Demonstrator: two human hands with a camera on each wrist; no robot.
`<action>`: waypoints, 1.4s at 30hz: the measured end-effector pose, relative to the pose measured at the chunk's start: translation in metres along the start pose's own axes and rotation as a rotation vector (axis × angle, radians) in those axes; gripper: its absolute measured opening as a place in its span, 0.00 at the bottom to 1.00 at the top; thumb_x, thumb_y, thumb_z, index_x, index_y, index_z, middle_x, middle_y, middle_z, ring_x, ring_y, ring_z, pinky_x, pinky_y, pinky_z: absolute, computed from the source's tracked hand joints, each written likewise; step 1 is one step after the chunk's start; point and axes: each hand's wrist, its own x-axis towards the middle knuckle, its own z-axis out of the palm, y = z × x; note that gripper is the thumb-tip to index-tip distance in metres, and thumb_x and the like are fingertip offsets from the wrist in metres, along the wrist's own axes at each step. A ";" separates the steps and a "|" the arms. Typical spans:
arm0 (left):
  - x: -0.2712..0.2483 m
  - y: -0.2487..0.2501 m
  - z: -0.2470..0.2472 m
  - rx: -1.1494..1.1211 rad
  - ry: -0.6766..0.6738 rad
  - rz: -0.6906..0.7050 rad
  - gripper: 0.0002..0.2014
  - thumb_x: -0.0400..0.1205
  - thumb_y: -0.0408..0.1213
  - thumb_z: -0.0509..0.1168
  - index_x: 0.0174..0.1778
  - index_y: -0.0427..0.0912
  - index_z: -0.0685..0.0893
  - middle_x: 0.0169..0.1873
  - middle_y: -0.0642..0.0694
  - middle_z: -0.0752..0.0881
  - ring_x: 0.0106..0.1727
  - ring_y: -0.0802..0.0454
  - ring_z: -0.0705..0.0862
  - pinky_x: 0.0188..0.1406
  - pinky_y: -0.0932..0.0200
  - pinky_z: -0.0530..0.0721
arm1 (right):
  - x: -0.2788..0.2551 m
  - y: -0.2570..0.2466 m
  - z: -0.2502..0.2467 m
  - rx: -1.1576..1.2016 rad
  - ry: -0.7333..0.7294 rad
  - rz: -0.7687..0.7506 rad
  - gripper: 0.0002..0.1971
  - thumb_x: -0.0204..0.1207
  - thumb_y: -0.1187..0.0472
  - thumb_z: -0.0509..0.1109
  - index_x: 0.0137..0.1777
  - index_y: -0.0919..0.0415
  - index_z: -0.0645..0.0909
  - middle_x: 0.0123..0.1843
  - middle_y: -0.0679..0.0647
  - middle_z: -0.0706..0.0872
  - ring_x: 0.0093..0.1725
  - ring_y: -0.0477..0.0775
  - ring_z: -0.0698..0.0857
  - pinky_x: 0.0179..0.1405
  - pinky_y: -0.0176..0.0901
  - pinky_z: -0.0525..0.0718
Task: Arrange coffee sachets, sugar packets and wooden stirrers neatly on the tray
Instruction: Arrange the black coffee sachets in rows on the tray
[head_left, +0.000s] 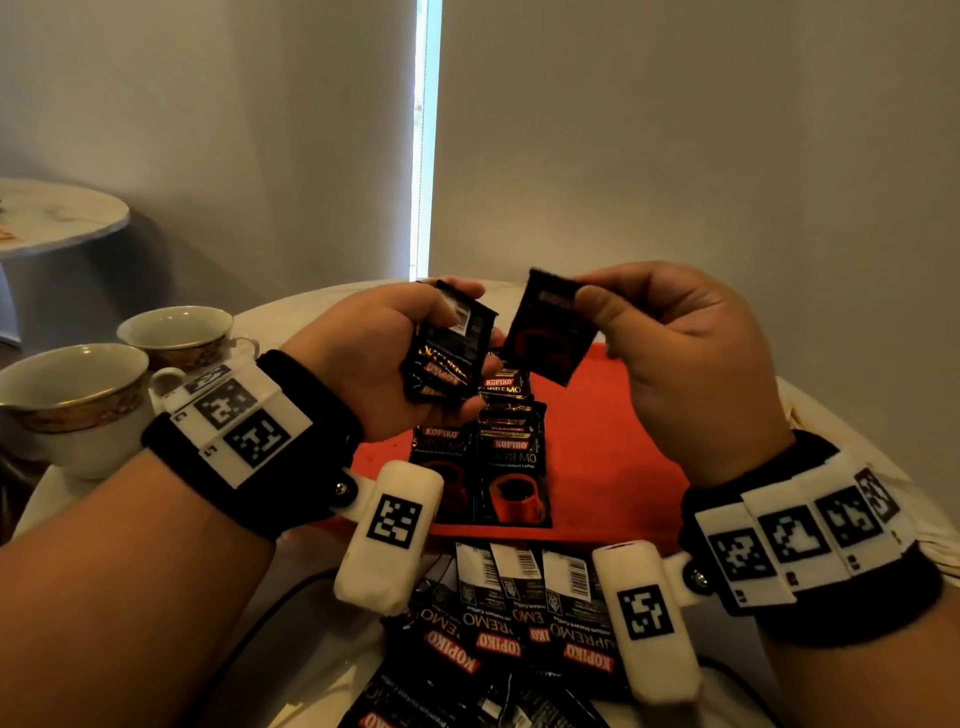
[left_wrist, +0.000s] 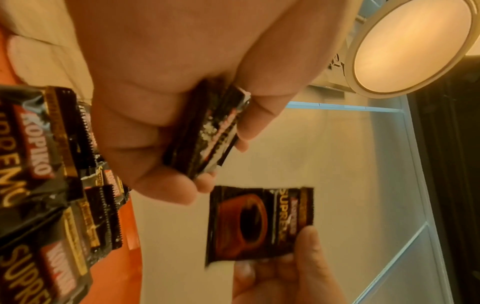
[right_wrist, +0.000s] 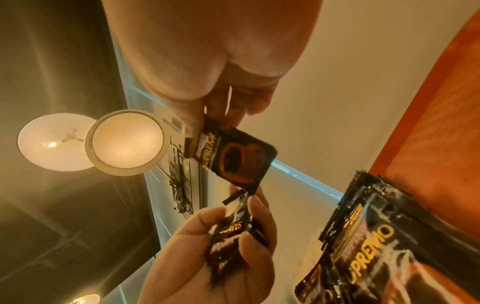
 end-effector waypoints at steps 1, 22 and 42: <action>0.000 0.000 -0.001 0.000 0.011 0.003 0.16 0.84 0.32 0.54 0.59 0.51 0.82 0.51 0.39 0.87 0.45 0.43 0.87 0.34 0.46 0.85 | 0.001 0.001 -0.002 0.000 0.030 0.024 0.07 0.79 0.69 0.73 0.46 0.57 0.88 0.34 0.41 0.91 0.33 0.35 0.85 0.36 0.27 0.80; -0.009 -0.005 0.012 0.254 -0.012 0.079 0.38 0.64 0.41 0.83 0.69 0.29 0.81 0.64 0.24 0.85 0.63 0.24 0.85 0.70 0.24 0.76 | -0.004 0.006 0.012 0.172 -0.167 0.490 0.07 0.75 0.57 0.74 0.45 0.62 0.85 0.38 0.58 0.87 0.34 0.51 0.79 0.26 0.39 0.73; -0.016 0.007 0.013 0.358 0.257 0.058 0.20 0.78 0.31 0.74 0.63 0.26 0.83 0.52 0.27 0.90 0.51 0.30 0.91 0.57 0.32 0.88 | -0.008 -0.004 0.018 0.292 -0.311 0.611 0.13 0.75 0.70 0.71 0.58 0.73 0.85 0.44 0.64 0.91 0.35 0.52 0.88 0.25 0.38 0.83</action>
